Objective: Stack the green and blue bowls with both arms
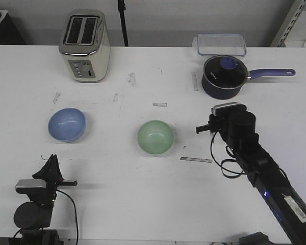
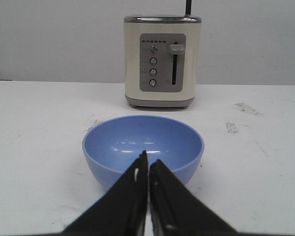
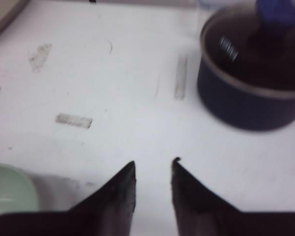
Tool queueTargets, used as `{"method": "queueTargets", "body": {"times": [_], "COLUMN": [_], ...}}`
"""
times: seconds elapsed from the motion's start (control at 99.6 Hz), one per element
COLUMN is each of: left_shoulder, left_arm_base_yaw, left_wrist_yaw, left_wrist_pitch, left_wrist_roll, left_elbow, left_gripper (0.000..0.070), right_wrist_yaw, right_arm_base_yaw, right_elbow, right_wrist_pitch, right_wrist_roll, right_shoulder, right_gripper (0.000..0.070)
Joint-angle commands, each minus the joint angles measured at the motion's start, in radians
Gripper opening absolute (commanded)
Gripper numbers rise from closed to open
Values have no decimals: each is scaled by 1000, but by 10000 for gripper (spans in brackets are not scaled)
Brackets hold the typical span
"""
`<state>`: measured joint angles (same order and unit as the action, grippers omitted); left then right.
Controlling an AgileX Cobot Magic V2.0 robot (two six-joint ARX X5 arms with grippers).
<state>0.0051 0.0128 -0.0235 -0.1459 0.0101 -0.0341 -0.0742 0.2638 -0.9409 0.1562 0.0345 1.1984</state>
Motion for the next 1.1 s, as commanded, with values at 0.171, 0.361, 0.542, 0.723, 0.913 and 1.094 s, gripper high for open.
{"method": "queueTargets", "body": {"times": [0.171, 0.361, 0.542, 0.723, 0.913, 1.094], "left_shoulder": [-2, -2, -2, -2, -2, -2], "left_arm_base_yaw": [2, 2, 2, 2, 2, 2], "left_wrist_yaw": [0, 0, 0, 0, 0, 0], "left_wrist_pitch": [-12, -12, -12, -12, -12, -12], "left_wrist_roll": [2, 2, 2, 2, 2, 2], "left_elbow": [22, 22, 22, 22, 22, 22], "left_gripper": [1, 1, 1, 1, 1, 1], "right_wrist_yaw": [75, 152, 161, 161, 160, 161], "right_arm_base_yaw": [-146, -249, -301, -303, -303, -303], "right_elbow": [188, 340, 455, 521, 529, 529], "right_wrist_pitch": [-120, -179, -179, -177, -171, -171], "right_wrist_roll": [-36, -35, -32, -32, -31, -23], "right_shoulder": [-160, -306, -454, -613, -760, -862], "right_gripper": [18, 18, 19, 19, 19, 19]}}
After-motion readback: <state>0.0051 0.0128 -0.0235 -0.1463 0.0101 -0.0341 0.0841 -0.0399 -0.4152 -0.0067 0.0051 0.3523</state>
